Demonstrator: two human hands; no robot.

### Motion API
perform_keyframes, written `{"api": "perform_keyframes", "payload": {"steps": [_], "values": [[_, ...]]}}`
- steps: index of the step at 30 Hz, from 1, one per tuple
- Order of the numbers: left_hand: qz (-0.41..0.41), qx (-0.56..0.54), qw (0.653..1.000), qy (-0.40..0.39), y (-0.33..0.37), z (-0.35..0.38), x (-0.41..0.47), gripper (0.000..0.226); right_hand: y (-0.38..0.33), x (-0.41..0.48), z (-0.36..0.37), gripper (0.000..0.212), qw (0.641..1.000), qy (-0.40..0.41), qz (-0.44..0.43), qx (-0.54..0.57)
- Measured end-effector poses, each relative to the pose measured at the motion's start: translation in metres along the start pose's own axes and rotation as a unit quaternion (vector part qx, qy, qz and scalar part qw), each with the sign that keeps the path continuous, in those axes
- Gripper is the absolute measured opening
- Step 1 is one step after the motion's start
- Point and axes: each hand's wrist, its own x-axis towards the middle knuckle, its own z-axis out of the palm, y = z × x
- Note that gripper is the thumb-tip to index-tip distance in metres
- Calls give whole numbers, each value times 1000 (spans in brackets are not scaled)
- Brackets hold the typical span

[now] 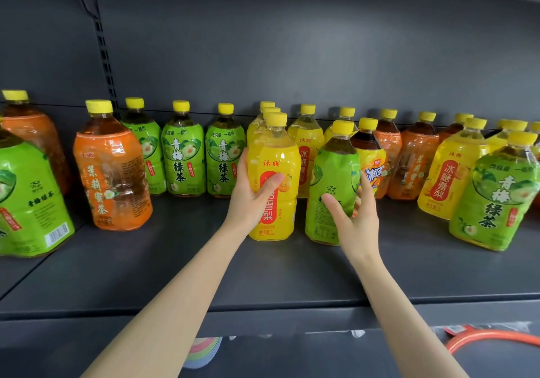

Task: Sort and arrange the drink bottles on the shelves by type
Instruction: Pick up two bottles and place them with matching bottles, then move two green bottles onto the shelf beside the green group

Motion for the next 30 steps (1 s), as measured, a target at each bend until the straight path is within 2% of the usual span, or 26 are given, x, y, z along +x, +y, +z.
{"api": "perform_keyframes", "payload": {"steps": [12,16,19,21,23,26,28,30], "values": [[5,12,1000,-10,-1,-5,2,93,-1,1,-1,83,1000,8,-1,-17],[30,90,991,95,4,-2,-17,97,-2,0,-2,83,1000,11,2,-6],[120,130,969,174,13,11,-51,66,-5,-3,-7,81,1000,14,8,3],[155,119,970,145,17,26,-68,44,-7,-8,-13,79,1000,16,1,7],[138,103,982,84,19,47,-77,29,-9,-13,-21,78,1000,17,-9,14],[67,69,995,12,19,77,-79,41,-8,-20,-35,79,999,16,-22,22],[35,23,999,-17,21,92,-76,46,-5,-23,-44,84,999,5,-30,17],[16,-11,999,-31,24,104,-73,44,0,-25,-56,81,999,-14,-38,8]]}}
